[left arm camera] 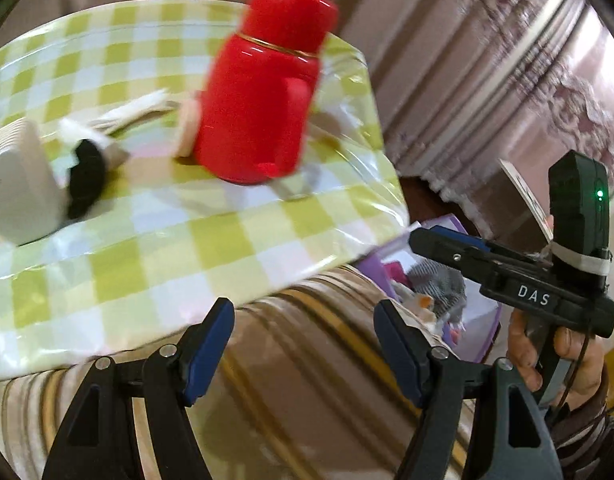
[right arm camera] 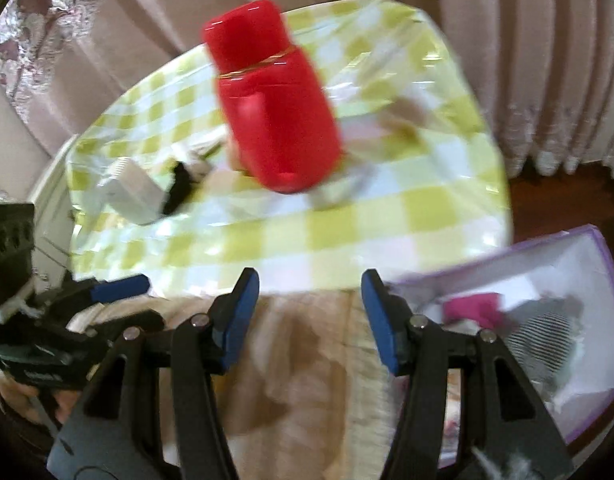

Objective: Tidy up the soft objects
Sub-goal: 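Move both open tools back over the table, then grasp the black sock with the right tool while the left tool grasps a white packet, then lift and carry the black sock and white packet toward the white box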

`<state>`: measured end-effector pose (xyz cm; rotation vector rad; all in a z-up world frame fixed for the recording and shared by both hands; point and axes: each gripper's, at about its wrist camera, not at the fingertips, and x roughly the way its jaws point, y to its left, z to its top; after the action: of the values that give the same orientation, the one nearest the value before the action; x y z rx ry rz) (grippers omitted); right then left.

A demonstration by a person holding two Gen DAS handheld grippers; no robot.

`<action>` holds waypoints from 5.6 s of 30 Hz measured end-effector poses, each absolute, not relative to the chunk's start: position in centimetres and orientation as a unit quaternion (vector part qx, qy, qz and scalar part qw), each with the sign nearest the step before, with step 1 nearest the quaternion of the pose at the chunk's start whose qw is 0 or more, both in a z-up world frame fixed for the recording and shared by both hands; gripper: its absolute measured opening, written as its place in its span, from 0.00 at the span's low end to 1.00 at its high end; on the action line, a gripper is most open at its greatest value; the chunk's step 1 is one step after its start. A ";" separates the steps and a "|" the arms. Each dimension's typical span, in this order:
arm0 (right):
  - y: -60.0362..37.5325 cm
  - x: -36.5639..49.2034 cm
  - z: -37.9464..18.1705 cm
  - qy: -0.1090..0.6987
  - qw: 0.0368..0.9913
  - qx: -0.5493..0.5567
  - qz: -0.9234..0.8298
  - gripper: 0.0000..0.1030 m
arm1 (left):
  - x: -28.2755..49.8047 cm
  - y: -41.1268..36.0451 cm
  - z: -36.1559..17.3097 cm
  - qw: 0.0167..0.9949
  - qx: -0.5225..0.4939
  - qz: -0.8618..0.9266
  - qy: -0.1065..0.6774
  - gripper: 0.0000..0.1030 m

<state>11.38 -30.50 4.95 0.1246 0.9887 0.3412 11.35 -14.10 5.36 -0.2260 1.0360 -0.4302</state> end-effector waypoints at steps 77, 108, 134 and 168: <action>-5.7 29.3 -7.0 0.569 0.762 0.185 0.248 0.40 | 43.5 6.1 -5.5 0.607 -0.290 0.049 0.739 0.54; -7.9 25.7 -2.5 0.510 0.812 0.118 0.257 0.16 | 40.4 11.8 1.7 0.669 -0.353 0.016 0.654 0.33; -17.3 17.5 7.5 0.399 0.900 0.026 0.171 0.16 | 27.5 5.9 12.4 0.808 -0.316 -0.069 0.494 0.33; -43.4 8.6 6.5 0.417 0.907 0.013 -0.052 0.16 | 20.0 -22.4 6.7 0.721 -0.242 -0.305 0.574 0.33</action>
<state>8.56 -43.36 6.50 0.0267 0.8607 -0.1072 20.02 -22.38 6.65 -0.5354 1.2680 -0.6734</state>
